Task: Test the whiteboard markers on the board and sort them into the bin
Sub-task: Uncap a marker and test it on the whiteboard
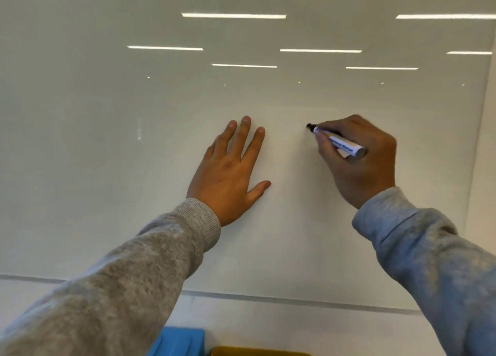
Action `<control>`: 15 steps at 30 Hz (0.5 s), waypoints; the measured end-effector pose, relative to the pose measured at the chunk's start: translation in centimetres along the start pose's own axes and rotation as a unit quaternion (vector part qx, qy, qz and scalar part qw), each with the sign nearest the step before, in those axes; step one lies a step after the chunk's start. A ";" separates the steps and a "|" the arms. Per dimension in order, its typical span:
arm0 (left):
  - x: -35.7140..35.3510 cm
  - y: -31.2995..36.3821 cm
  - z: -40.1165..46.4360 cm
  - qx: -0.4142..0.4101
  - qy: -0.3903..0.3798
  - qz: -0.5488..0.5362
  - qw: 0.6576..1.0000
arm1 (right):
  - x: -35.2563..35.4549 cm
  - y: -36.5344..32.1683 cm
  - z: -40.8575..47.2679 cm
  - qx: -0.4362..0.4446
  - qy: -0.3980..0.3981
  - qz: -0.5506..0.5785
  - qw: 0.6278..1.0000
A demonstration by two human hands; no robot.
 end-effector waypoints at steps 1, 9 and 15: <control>0.0 0.0 0.0 -0.002 -0.002 0.002 1.000 | 0.3 0.3 -0.1 -0.011 0.010 0.006 1.000; -0.4 0.0 -0.1 0.002 -0.002 -0.006 1.000 | 0.0 0.3 -1.0 -0.002 0.001 -0.001 1.000; -0.6 -0.2 -0.3 -0.008 0.003 0.006 1.000 | -2.4 -1.1 -3.3 0.043 -0.085 0.008 0.995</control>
Point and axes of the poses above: each hand's wrist, its own z-axis towards the middle knuckle, its own x-axis out of the back of the hand, y = z × x, the point moved 10 cm from there along z, towards the middle knuckle, and after that the axes turned 1 degree about -z, right-handed, at the moved point
